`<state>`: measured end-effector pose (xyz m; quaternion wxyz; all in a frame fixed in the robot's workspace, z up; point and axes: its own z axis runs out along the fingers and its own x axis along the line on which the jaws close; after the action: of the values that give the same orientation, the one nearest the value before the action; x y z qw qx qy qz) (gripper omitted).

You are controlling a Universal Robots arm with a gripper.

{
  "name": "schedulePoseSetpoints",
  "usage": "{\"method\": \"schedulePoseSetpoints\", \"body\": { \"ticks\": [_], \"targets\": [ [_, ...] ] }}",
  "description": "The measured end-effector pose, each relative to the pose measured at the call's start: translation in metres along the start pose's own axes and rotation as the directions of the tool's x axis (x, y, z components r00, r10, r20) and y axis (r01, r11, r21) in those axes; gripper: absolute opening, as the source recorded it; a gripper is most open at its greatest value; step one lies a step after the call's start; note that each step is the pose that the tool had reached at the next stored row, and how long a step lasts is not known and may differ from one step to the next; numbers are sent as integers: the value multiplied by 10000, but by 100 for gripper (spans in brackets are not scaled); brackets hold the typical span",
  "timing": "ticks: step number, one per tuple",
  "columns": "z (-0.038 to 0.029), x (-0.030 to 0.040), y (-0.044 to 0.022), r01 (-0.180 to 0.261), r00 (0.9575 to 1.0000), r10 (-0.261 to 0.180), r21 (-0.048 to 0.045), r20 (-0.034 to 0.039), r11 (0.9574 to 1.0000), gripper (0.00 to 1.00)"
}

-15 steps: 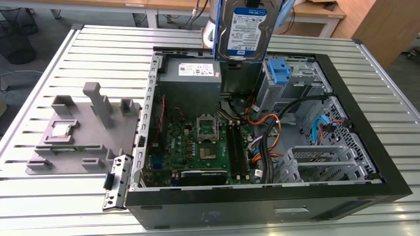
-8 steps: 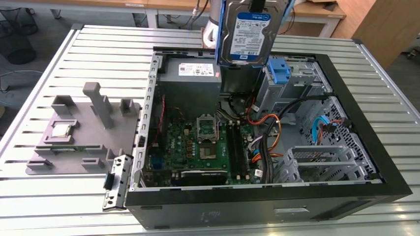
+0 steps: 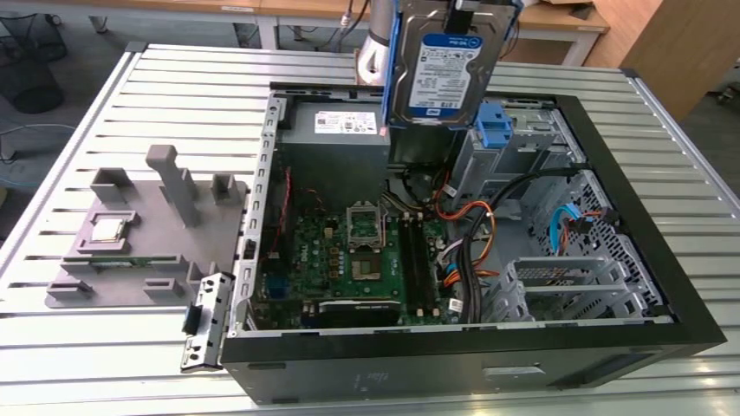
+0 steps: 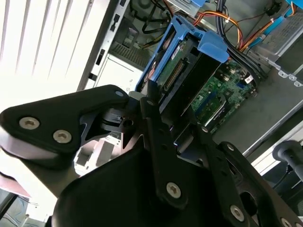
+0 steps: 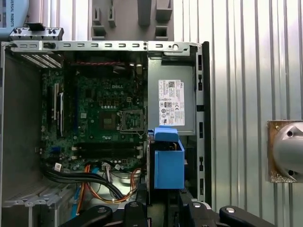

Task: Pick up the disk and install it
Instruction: 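Pick up the disk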

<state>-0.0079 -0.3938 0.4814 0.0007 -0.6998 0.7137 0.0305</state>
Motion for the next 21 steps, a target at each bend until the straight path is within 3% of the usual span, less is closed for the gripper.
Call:
{"method": "schedulePoseSetpoints", "body": {
  "ticks": [21],
  "targets": [
    [55, 355, -42, 0, 10000, 0, 0, 1, 10000, 35]
  ]
}}
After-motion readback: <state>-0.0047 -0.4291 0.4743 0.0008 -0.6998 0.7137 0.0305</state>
